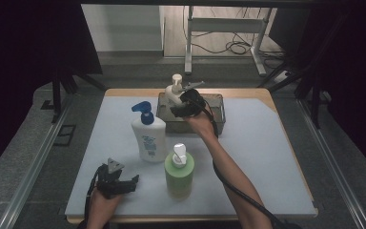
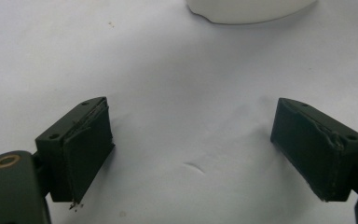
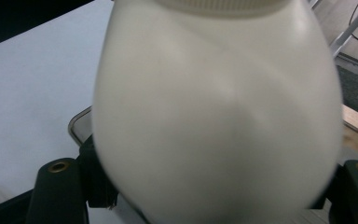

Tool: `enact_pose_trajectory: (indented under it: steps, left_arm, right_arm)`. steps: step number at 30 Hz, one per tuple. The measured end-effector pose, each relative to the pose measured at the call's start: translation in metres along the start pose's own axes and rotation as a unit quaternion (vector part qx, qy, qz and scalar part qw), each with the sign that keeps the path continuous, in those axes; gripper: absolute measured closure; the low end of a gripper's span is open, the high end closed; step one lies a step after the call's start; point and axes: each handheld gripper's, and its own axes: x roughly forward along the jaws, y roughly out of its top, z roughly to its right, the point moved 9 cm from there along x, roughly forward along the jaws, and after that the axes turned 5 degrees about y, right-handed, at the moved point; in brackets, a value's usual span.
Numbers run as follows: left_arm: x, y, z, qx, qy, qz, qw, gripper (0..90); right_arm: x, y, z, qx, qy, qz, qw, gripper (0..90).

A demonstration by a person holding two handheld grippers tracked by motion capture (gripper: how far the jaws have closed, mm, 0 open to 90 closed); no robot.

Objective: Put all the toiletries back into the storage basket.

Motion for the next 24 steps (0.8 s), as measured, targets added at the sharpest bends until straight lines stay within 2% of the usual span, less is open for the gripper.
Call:
enact_pose_trajectory:
  steps: [7, 15, 24]
  left_arm:
    - [0.0, 0.0, 0.0, 0.0, 0.0, 0.001, 1.0, 12.2]
    - [0.0, 0.0, 0.0, 0.0, 0.0, 0.001, 1.0, 12.2]
    - [0.0, 0.0, 0.0, 0.0, 0.0, 0.001, 1.0, 12.2]
  right_arm:
    - [-0.014, -0.009, 0.002, -0.002, 0.009, 0.01, 0.9999, 26.8]
    - [-0.029, -0.025, 0.006, 0.012, 0.02, 0.013, 0.9996, 28.5]
    - [-0.041, -0.044, 0.021, 0.033, 0.017, 0.002, 0.9993, 35.9]
